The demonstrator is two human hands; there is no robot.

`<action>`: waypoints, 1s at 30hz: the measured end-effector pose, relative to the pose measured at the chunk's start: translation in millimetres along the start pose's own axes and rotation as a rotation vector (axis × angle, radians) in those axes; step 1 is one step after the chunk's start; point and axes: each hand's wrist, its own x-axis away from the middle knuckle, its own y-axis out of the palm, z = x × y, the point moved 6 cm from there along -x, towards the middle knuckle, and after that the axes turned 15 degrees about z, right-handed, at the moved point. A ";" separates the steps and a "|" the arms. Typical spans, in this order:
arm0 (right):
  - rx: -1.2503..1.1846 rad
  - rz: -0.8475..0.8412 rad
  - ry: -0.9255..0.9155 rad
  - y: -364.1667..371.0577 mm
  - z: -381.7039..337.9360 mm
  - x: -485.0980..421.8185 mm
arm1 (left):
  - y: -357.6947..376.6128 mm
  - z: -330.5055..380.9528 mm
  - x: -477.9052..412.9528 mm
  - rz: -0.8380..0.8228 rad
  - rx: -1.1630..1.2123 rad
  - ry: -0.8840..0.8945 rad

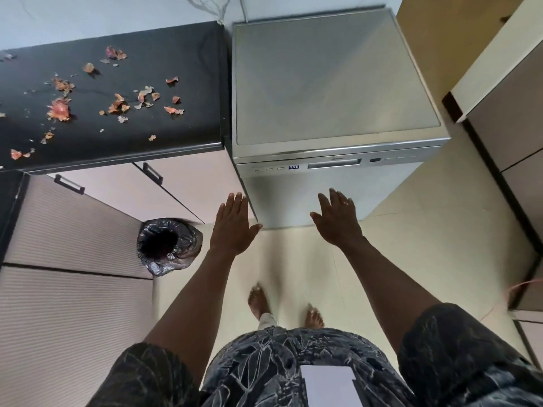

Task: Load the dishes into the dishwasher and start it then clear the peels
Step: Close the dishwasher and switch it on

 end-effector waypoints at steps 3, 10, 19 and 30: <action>0.017 0.023 -0.006 -5.9 9.4 3.6 | 0.9 7.8 8.0 0.039 0.019 -0.026; 0.008 0.039 -0.016 -23.9 21.2 0.8 | -1.6 13.4 13.7 0.113 0.064 -0.057; -0.006 0.051 -0.033 -29.6 37.1 -3.9 | 0.8 10.6 17.9 0.117 0.062 -0.066; -0.009 0.036 -0.019 -35.7 36.8 -7.1 | -12.6 16.2 13.1 0.133 0.052 -0.037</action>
